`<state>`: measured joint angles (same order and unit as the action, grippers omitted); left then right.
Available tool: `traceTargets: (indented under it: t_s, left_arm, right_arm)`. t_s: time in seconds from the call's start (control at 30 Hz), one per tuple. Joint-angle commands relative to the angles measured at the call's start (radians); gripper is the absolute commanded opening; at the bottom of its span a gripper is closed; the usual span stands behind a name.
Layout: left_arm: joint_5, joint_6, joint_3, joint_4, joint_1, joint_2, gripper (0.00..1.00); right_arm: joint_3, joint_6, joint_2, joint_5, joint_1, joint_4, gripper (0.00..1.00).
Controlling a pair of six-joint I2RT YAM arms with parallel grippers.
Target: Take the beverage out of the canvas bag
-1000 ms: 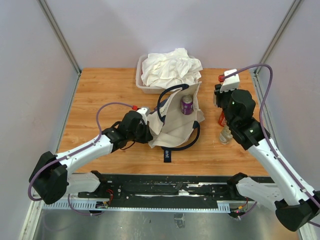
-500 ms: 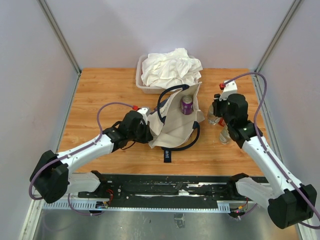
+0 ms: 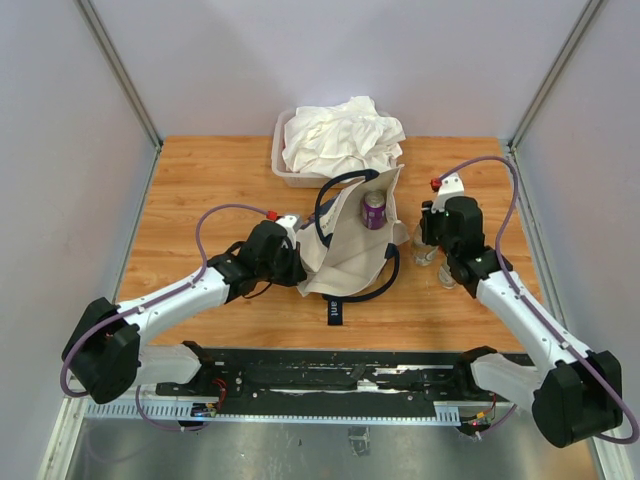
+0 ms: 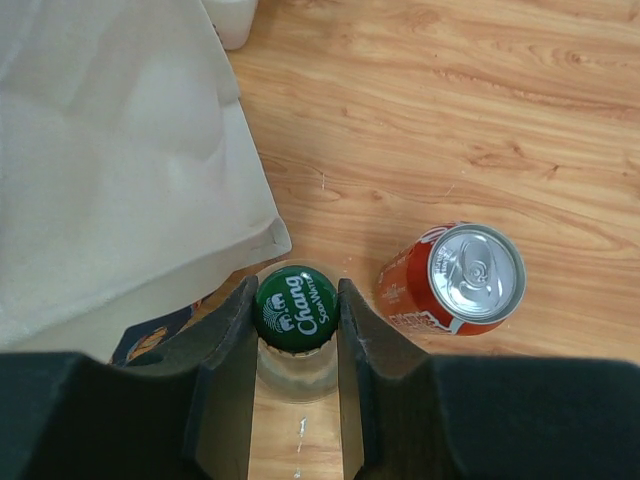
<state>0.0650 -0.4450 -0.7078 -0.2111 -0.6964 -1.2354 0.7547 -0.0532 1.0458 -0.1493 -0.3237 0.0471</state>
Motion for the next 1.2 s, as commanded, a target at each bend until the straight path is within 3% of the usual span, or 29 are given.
traceTargets:
  t_s: [0.0,0.23,0.47,0.5,0.73,0.83,1.03,1.17]
  left_arm:
    - [0.027,0.006,-0.015,-0.007,-0.011,-0.019,0.00]
    - [0.024,0.004,-0.011,-0.010,-0.012,-0.013,0.01]
    - [0.027,0.000,-0.005,-0.012,-0.011,-0.007,0.01]
    - [0.027,0.001,-0.004,-0.011,-0.011,-0.006,0.00]
    - [0.032,0.005,-0.006,-0.013,-0.011,-0.005,0.00]
    - [0.031,0.006,-0.007,-0.015,-0.011,-0.002,0.00]
    - [0.028,0.006,-0.009,-0.014,-0.011,0.007,0.01]
    - [0.027,0.005,-0.009,-0.012,-0.011,0.018,0.00]
  right_arm:
    - [-0.033,-0.017,0.000,-0.011,0.025,-0.201,0.01]
    - [-0.130,-0.043,0.013,-0.008,0.046,-0.339,0.01]
    - [-0.156,-0.067,-0.003,-0.025,0.051,-0.323,0.03]
    - [-0.154,-0.067,-0.009,-0.026,0.051,-0.314,0.07]
    - [-0.144,-0.041,-0.054,0.006,0.052,-0.274,0.64]
    - [-0.121,-0.037,-0.069,0.016,0.050,-0.258,0.75]
    - [0.019,0.016,-0.095,0.029,0.006,-0.161,0.73]
    - [0.178,0.108,-0.068,-0.015,-0.140,-0.091,0.61]
